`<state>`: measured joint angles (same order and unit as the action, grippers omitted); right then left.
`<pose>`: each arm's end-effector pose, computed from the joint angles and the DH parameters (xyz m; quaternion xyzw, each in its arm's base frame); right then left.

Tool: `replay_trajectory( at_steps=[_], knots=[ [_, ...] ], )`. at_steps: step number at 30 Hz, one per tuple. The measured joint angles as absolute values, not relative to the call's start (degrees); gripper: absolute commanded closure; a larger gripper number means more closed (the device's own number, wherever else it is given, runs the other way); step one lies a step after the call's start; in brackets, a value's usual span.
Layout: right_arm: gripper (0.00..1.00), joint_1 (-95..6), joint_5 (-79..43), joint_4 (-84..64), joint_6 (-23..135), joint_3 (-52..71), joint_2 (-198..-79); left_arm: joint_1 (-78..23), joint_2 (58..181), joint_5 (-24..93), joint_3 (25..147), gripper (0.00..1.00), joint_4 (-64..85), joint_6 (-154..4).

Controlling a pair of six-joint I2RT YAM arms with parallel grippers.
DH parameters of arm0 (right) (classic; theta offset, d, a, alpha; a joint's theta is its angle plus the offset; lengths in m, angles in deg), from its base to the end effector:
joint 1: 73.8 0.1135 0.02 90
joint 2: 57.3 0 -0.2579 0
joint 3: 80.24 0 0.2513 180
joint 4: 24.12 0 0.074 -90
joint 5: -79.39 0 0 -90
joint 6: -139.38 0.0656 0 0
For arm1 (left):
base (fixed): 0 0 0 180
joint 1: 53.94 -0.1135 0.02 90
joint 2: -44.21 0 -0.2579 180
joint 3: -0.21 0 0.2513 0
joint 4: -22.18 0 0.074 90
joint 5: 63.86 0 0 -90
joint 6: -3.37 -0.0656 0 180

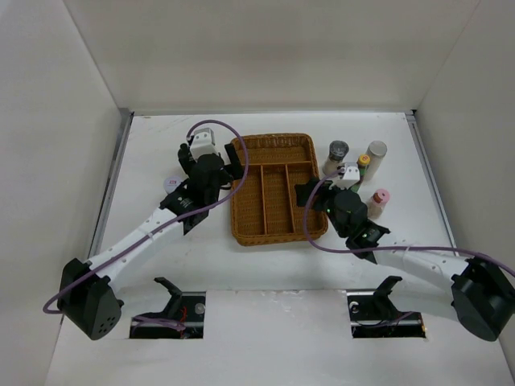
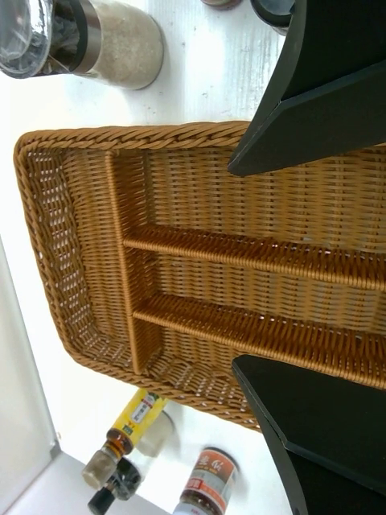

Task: Organize the condiment bottles

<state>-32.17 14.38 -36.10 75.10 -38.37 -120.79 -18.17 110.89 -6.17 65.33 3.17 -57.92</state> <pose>0.2203 0.1587 0.2293 0.0350 0.7581 0.2117 0.6159 0.2560 -0.1412 0.2980 -0.1095 0.7978 -0.0984 0.5847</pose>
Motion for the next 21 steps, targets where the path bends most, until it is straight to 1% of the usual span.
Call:
replay_trajectory(
  at_steps=[8,12,13,14,15,16,17,19,20,21],
  knots=[
    [0.0,-32.2,14.4,-36.1,75.1,-38.4,-121.2,-18.7,110.9,-7.0,65.3,0.0,3.8,-60.1],
    [0.0,-32.2,14.4,-35.7,75.1,-38.4,-120.3,-17.2,110.8,-7.0,65.3,0.0,6.2,-61.2],
    [0.0,-32.2,14.4,-35.0,75.0,-38.4,-119.1,-16.3,110.8,-6.6,65.2,0.09,7.1,-61.5],
    [0.0,-32.0,14.7,-33.7,74.7,-38.4,-116.8,-15.2,110.8,-6.2,65.2,0.21,8.2,-61.9],
    [0.0,-31.7,15.5,-32.5,74.5,-38.5,-113.4,-14.0,110.8,-5.5,65.1,0.37,9.5,-62.3],
    [0.0,-31.4,16.5,-31.7,74.3,-38.5,-109.4,-12.7,110.9,-4.7,65.1,0.5,10.5,-62.5],
    [0.0,-30.9,17.8,-31.3,74.0,-38.5,-104.4,-11.3,111.2,-3.9,65.1,0.58,11.8,-63.0],
    [0.0,-30.4,20.6,-31.3,72.7,-38.4,-95.0,-8.2,113.0,-2.2,65.1,0.65,14.8,-63.7],
    [0.0,-30.5,22.0,-31.3,72.0,-38.0,-91.2,-6.9,114.3,-1.5,65.2,0.65,16.1,-63.8],
    [0.07,-30.9,23.6,-31.2,71.2,-37.3,-87.9,-5.4,116.1,-0.6,65.4,0.65,17.4,-63.9]
  ],
)
